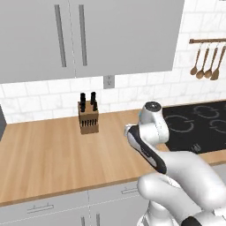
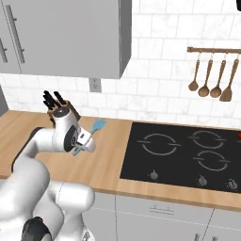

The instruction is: Put the avocado and corn in the pot. Retrieve the spatula and lightly stir the vegetables in the pot.

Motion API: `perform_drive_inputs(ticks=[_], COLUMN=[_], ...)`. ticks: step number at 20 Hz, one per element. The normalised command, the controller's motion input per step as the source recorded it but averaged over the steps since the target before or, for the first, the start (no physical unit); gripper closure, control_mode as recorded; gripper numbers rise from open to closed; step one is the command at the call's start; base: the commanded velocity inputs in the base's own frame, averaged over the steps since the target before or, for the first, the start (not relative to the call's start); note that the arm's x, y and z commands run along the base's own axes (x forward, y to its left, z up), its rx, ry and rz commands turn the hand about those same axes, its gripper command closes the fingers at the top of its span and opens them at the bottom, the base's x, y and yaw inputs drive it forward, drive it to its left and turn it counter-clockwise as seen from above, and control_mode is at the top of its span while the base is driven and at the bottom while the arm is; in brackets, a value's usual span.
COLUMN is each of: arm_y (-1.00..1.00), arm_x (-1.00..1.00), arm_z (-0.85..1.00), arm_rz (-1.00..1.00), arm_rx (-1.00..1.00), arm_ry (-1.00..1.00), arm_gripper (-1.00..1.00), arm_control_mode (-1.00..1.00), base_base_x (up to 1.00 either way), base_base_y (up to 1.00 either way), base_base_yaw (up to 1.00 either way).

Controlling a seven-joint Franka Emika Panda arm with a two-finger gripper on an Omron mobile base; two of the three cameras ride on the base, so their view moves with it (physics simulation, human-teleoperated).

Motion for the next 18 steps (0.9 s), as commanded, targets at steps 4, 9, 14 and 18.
perform_drive_inputs(ticks=[4,9,14,18], arm_y=[-0.35,-0.10,-0.13,-0.10], arm_x=[-0.62,-0.27,-0.01,0.02], arm_z=[1.00,1.00,0.75,0.23], arm_rz=[0.21,0.21,0.10,0.04], arm_rx=[-0.04,-0.04,-0.01,0.01], arm_ry=[0.09,0.15,0.26,0.20], arm_gripper=[1.00,1.00,1.00,1.00], arm_control_mode=[-1.00,-1.00,-1.00,-1.00], base_base_x=[0.00,0.00,0.00,0.00], base_base_y=[0.00,0.00,0.00,0.00], base_base_yaw=[0.00,0.00,0.00,0.00])
